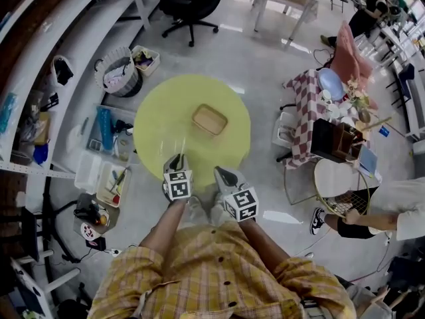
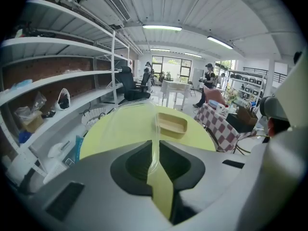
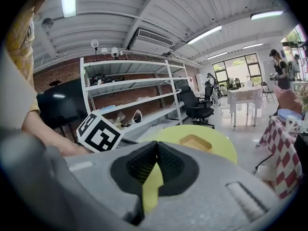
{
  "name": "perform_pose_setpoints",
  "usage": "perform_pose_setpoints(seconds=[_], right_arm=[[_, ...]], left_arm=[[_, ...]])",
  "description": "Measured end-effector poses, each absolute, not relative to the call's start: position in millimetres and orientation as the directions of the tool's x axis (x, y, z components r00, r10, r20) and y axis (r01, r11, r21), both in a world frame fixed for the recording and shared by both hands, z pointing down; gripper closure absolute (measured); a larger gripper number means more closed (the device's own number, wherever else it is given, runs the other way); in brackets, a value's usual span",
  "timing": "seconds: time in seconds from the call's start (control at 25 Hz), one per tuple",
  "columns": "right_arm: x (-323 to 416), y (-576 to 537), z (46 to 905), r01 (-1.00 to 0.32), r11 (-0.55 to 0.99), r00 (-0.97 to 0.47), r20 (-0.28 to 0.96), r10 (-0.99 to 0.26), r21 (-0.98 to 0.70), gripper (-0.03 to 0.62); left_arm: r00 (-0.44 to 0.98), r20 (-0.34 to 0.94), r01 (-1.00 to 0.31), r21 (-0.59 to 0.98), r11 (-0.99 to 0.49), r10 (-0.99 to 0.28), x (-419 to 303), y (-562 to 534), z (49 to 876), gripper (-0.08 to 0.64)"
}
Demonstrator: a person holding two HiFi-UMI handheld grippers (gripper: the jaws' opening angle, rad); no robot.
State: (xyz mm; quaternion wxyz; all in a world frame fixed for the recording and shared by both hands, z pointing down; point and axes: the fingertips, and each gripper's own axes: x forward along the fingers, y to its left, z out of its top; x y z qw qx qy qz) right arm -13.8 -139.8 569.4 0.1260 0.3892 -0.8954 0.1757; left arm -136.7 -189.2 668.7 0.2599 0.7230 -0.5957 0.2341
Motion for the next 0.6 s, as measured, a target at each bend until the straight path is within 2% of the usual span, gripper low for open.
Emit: perform_pose_setpoints(seconds=[0.6], right_arm=[[-24, -154, 556, -0.725, 0.657, -0.684, 0.321, -0.655, -0.206, 0.595]], left_arm=[[0.188, 0.578, -0.981, 0.076, -0.176, -0.794, -141, -189, 632, 0.511]])
